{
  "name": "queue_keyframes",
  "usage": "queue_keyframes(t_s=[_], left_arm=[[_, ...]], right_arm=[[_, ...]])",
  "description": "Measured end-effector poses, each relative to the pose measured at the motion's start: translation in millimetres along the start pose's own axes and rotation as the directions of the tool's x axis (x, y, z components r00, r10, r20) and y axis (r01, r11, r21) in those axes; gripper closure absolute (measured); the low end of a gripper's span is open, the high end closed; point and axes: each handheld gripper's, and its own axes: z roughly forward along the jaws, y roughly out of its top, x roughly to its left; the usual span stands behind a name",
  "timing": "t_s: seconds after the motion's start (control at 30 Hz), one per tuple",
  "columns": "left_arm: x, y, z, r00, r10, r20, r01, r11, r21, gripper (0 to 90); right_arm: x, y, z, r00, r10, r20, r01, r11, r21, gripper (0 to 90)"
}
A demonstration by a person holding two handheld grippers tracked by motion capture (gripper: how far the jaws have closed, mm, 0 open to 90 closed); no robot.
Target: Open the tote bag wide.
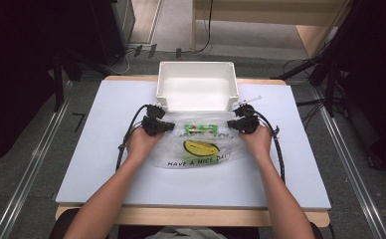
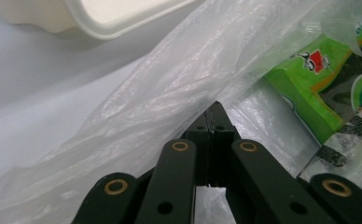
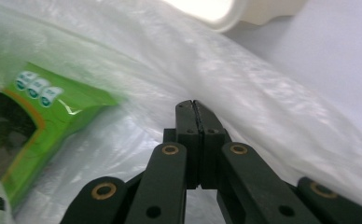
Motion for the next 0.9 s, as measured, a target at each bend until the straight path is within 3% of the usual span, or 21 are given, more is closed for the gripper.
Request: queue_keyframes(t_s=[0.27, 0.37, 0.57, 0.67, 0.7, 0.73, 0.77, 0.8, 0.9], left_arm=[[9.0, -1.9, -2.4, 0.9996, -0.013, -0.026, 0.013, 0.9998, -0.017, 90.0], [14.1, -2.8, -5.4, 0.9985, -0.042, -0.036, 0.042, 0.9991, -0.011, 90.0], [16.0, -3.9, -8.2, 0.9976, -0.025, -0.064, 0.025, 0.9997, -0.004, 90.0], [15.6, -3.3, -8.6, 0.9958, -0.058, -0.07, 0.058, 0.9983, -0.004, 90.0], [15.6, -3.3, -8.6, 0.9958, -0.058, -0.07, 0.058, 0.9983, -0.004, 90.0], [14.7, -2.1, -10.5, 0.9972, -0.067, -0.033, 0.067, 0.9976, 0.014, 90.0], [14.7, -2.1, -10.5, 0.9972, -0.067, -0.033, 0.067, 0.9976, 0.014, 90.0], [11.3, -1.2, -14.6, 0.9981, -0.061, -0.01, 0.061, 0.9981, 0.005, 90.0], [3.1, 1.4, -20.4, 0.9993, -0.036, 0.011, 0.036, 0.9993, -0.012, 90.0]], right_arm=[[-12.0, -5.2, -5.6, 0.9987, 0.033, 0.039, -0.032, 0.9994, -0.009, 90.0], [-24.1, -13.1, -11.9, 0.9969, 0.06, 0.052, -0.059, 0.998, -0.025, 90.0], [-38.8, -20.5, -19.7, 0.9925, 0.095, 0.077, -0.092, 0.9952, -0.034, 90.0], [-40.0, -22.7, -23.4, 0.9893, 0.09, 0.115, -0.087, 0.9958, -0.026, 90.0], [-40.0, -22.7, -23.4, 0.9893, 0.09, 0.115, -0.087, 0.9958, -0.026, 90.0], [-35.2, -21.1, -24.4, 0.993, 0.053, 0.105, -0.053, 0.9986, -0.005, 90.0], [-35.2, -21.1, -24.4, 0.993, 0.053, 0.105, -0.053, 0.9986, -0.005, 90.0], [-31.6, -19.1, -29.7, 0.996, 0.067, 0.058, -0.066, 0.9975, -0.024, 90.0], [-25.7, -14.7, -36.1, 0.9977, 0.057, 0.036, -0.055, 0.9975, -0.044, 90.0]])
